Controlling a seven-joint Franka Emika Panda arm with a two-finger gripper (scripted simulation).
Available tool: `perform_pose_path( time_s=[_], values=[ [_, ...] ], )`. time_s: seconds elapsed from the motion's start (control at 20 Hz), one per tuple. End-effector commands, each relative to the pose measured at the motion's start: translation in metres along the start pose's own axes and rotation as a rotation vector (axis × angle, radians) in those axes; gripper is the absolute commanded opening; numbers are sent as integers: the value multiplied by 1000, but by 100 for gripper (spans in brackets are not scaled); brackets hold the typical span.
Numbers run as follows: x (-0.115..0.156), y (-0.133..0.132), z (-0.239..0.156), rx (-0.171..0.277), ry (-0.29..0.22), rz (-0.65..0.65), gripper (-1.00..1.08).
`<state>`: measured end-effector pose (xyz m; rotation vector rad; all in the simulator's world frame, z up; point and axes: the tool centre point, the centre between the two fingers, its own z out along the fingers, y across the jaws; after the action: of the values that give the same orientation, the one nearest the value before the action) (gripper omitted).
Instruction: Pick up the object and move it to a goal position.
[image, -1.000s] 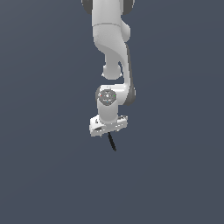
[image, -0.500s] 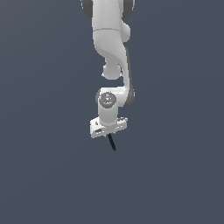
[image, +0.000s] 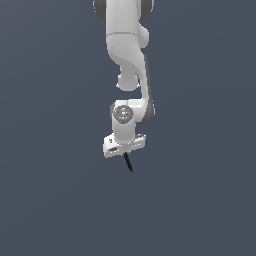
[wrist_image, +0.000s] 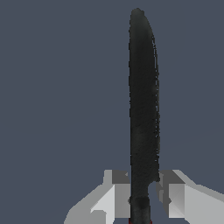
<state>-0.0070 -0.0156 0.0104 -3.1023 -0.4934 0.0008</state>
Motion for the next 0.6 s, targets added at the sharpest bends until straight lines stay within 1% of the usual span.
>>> perform_pose_path(
  time_s=[0.0,0.25,0.55],
  values=[
    [2,-1,-4,0,1,0,-100],
    [10,-4,-23,0,1,0,-100],
    [28,-12,-63,0,1,0,-100]
  ],
)
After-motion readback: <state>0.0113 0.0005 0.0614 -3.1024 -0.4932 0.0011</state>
